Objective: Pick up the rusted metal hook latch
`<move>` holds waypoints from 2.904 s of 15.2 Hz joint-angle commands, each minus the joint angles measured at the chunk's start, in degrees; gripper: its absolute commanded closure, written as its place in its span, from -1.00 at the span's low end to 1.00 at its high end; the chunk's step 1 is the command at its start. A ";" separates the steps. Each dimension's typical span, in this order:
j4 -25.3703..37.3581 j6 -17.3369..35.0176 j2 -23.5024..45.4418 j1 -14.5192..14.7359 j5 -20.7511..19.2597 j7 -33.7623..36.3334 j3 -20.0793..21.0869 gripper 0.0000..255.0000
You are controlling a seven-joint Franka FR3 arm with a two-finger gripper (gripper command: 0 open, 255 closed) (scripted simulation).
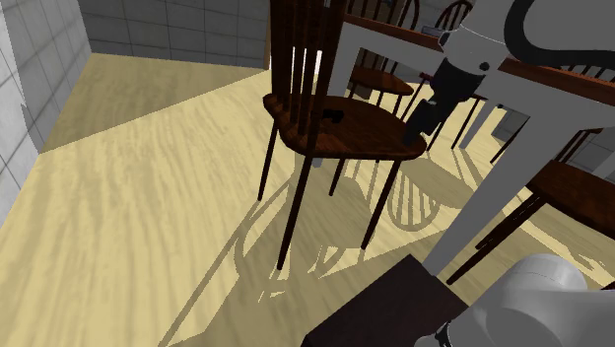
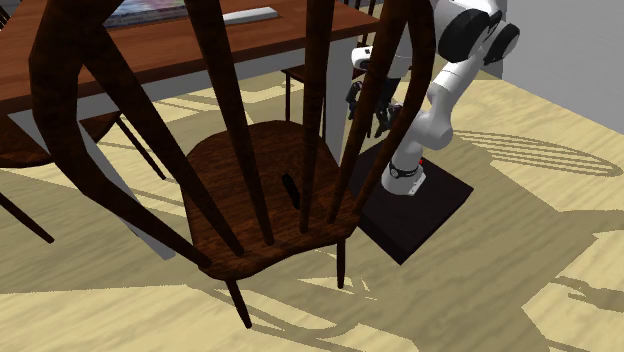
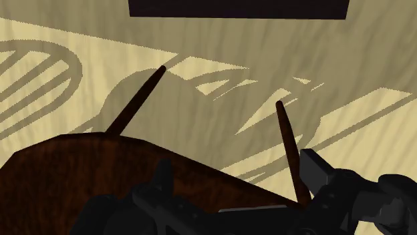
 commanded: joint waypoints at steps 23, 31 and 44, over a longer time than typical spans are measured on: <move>38.21 7.55 47.78 9.71 -0.59 -52.99 -9.00 -1.00; 31.55 13.54 47.13 9.66 -0.74 -52.59 -8.97 -1.00; 33.19 11.98 47.21 9.67 -0.71 -52.69 -8.97 1.00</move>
